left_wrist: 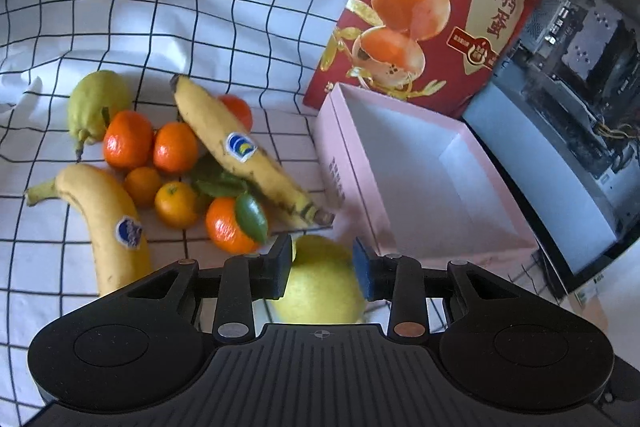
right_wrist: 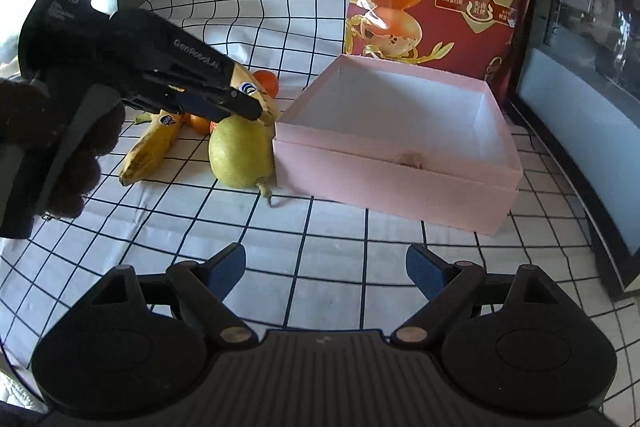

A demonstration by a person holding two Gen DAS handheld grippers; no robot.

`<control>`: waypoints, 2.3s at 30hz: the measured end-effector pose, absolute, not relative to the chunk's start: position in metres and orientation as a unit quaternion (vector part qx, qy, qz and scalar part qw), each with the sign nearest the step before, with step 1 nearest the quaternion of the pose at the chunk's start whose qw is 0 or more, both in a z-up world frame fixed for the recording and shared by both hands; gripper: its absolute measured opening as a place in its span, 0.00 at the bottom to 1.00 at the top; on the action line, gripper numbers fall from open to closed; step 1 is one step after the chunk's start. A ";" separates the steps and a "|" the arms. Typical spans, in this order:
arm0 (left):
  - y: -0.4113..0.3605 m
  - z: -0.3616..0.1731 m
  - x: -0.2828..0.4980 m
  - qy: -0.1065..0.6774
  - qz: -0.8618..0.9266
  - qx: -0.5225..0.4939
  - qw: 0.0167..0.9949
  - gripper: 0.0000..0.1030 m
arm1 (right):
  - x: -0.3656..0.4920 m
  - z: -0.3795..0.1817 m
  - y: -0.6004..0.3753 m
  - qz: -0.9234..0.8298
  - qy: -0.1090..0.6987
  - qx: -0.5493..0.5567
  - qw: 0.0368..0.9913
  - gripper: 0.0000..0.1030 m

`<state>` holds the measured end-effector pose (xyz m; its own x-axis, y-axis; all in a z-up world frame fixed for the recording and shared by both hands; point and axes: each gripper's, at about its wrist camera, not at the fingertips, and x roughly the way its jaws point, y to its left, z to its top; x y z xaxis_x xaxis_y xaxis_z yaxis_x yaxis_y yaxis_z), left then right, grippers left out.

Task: Organize fruits
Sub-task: 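Move the right gripper to the large green pear and close on it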

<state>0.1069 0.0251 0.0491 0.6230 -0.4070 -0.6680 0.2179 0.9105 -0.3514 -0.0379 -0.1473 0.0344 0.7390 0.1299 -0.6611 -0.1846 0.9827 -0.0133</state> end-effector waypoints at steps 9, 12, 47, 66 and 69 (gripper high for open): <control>0.057 0.045 0.055 0.416 -0.187 -0.148 0.878 0.33 | -0.036 0.032 -0.124 0.125 0.343 -0.057 0.929 0.86; 0.079 0.048 0.032 0.401 -0.161 -0.178 0.884 0.33 | -0.032 0.035 -0.107 0.135 0.323 -0.072 0.934 0.86; 0.169 0.036 -0.024 0.392 -0.026 -0.241 0.888 0.33 | 0.050 0.021 -0.024 0.222 0.301 -0.033 0.927 0.63; 0.081 0.049 0.108 0.388 -0.162 -0.142 0.896 0.33 | 0.008 0.020 -0.069 0.217 0.342 0.010 0.914 0.63; 0.070 0.037 0.122 0.420 -0.163 -0.115 0.885 0.32 | -0.003 0.018 -0.086 0.197 0.348 0.011 0.917 0.63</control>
<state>0.1221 0.0701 0.0372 0.5942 -0.3850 -0.7062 0.1922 0.9205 -0.3402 -0.0034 -0.0863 0.0180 0.6812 0.3683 -0.6328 -0.3524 0.9225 0.1575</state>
